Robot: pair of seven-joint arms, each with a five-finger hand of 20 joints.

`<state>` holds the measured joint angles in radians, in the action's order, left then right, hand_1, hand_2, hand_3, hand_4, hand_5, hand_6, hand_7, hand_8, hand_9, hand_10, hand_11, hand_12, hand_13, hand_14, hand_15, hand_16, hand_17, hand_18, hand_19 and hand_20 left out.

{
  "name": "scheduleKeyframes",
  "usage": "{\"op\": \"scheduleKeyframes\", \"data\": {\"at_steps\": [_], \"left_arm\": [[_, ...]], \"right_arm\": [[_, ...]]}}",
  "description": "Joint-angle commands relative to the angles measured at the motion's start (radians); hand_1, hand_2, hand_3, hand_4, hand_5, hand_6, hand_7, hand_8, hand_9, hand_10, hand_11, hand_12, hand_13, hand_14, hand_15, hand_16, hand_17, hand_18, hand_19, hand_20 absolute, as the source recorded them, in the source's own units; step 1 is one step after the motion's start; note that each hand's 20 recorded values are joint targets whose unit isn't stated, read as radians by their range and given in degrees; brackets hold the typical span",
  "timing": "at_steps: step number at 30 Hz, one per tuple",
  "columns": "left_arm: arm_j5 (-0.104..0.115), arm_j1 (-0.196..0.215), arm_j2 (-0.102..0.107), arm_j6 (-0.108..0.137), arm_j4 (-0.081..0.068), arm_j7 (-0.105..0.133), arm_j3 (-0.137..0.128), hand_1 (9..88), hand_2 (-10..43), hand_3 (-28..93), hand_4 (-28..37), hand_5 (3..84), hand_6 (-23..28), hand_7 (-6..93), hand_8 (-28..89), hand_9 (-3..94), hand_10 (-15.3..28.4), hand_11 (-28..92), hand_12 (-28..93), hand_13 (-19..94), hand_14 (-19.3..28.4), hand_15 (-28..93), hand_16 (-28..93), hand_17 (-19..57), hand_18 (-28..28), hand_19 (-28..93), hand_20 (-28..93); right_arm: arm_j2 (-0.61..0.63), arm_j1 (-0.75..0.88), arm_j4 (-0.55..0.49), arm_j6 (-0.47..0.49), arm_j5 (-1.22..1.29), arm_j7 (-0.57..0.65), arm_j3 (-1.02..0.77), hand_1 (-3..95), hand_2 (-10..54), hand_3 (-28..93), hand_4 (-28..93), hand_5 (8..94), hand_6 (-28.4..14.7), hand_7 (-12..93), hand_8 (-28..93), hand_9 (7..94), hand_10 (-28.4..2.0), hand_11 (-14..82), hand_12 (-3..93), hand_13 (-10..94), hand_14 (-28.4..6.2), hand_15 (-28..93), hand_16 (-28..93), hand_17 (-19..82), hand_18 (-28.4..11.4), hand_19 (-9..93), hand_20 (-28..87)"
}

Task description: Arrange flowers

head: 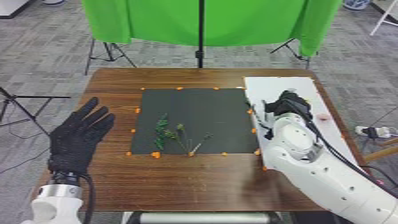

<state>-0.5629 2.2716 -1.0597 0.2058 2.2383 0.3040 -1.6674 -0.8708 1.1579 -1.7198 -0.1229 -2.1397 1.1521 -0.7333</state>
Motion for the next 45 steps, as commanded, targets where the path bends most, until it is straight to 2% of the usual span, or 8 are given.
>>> {"op": "scheduleKeyframes", "data": {"at_steps": [1, 14, 22, 27, 30, 36, 42, 45], "left_arm": [[0.004, 0.011, -0.012, 0.008, 0.002, -0.007, 0.003, 24.2, 6.8, 81, -25.0, 39.6, 10.4, 10.1, -9, 33.7, 19.3, 25, 9, 24, 25.2, 46, -9, -10.5, 23.2, 51, 12], [0.001, 0.005, -0.016, 0.006, 0.0, -0.014, 0.004, 24.1, 6.8, 81, -25.0, 39.8, 10.4, 10.1, -9, 33.8, 19.4, 25, 9, 24, 25.2, 46, -9, -10.5, 23.2, 51, 12], [0.003, 0.001, -0.01, 0.003, -0.002, -0.004, 0.012, 24.0, 6.7, 81, -25.0, 39.8, 10.4, 9.9, -9, 33.7, 19.6, 25, 9, 24, 25.2, 46, -9, -10.5, 23.2, 51, 12], [0.005, 0.0, -0.006, 0.002, -0.003, -0.001, 0.015, 24.1, 6.7, 81, -25.0, 39.9, 10.5, 9.9, -9, 33.7, 19.6, 25, 9, 23, 25.3, 47, -9, -10.5, 23.1, 51, 12], [0.004, -0.002, -0.007, 0.002, -0.005, -0.001, 0.014, 24.2, 6.7, 81, -25.1, 40.0, 10.5, 9.9, -9, 33.7, 19.6, 25, 9, 23, 25.3, 47, -9, -10.5, 23.1, 51, 12], [0.005, 0.003, -0.01, 0.005, -0.004, 0.002, 0.011, 24.2, 6.8, 81, -25.1, 40.0, 10.5, 10.0, -9, 33.9, 19.7, 25, 9, 23, 25.3, 47, -9, -10.5, 23.1, 51, 12], [0.007, 0.002, -0.01, 0.004, -0.003, 0.001, 0.011, 24.1, 6.7, 81, -25.1, 40.0, 10.5, 10.1, -9, 33.9, 19.6, 25, 9, 24, 25.4, 47, -9, -10.5, 23.2, 51, 12], [0.01, 0.007, -0.001, 0.008, -0.002, 0.012, 0.013, 24.1, 6.8, 81, -25.0, 40.0, 10.5, 10.1, -9, 33.9, 19.6, 25, 9, 24, 25.4, 47, -9, -10.6, 23.2, 51, 12]], "right_arm": [[-0.034, -0.007, 0.024, 0.05, -0.013, 0.007, 0.035, 30.9, -9.5, 76, -27, 54.8, -4.2, 16, -13, 64.7, -20.2, 41.7, 16.9, 60, -15.7, 76, 10, 26, -24.3, 92, 11], [-0.124, -0.044, 0.054, 0.354, -0.032, 0.045, 0.066, 29.1, -9.5, 72, -27, 56.0, -3.2, 15, -13, 57.9, -24.9, 46.9, 18.0, 55, -19.5, 82, 10, 22, -26.5, 93, 14], [-0.174, -0.086, 0.078, 0.4, -0.094, 0.03, 0.178, 31.7, -9.5, 73, -28, 64.5, -2.4, 15, -13, 50.4, -28.2, 51.2, 18.1, 47, -23.3, 86, 8, 17, -28.2, 93, 15], [-0.187, -0.122, 0.116, 0.388, -0.126, 0.027, 0.247, 39.6, -9.5, 75, -28, 74.1, -1.1, 16, -13, 50.7, -27.4, 53.0, 18.0, 46, -23.3, 87, 7, 16, -28.0, 92, 14], [-0.183, -0.135, 0.144, 0.362, -0.148, 0.024, 0.273, 49.1, -9.5, 66, -28, 80.4, -1.5, 17, -1, 53.6, -25.7, 54.9, 17.9, 48, -22.0, 87, 7, 17, -27.2, 92, 16], [-0.137, -0.143, 0.161, 0.24, -0.201, 0.013, 0.315, 58.9, -9.5, 63, -28, 90.8, -1.2, 20, 8, 71.4, -16.2, 53.1, 31.7, 62, -16.5, 87, 12, 23, -26.7, 93, 25], [-0.086, -0.172, 0.174, 0.121, -0.257, 0.034, 0.344, 58.2, -9.5, 69, -28, 92.5, -2.4, 20, 11, 75.0, -16.2, 50.4, 36.6, 65, -15.9, 88, 14, 26, -27.0, 93, 30], [-0.069, -0.184, 0.18, 0.066, -0.272, 0.045, 0.34, 58.3, -9.5, 70, -28, 92.7, -3.1, 20, 12, 75.3, -16.6, 50.4, 37.5, 65, -15.9, 88, 14, 27, -27.1, 93, 32]]}}
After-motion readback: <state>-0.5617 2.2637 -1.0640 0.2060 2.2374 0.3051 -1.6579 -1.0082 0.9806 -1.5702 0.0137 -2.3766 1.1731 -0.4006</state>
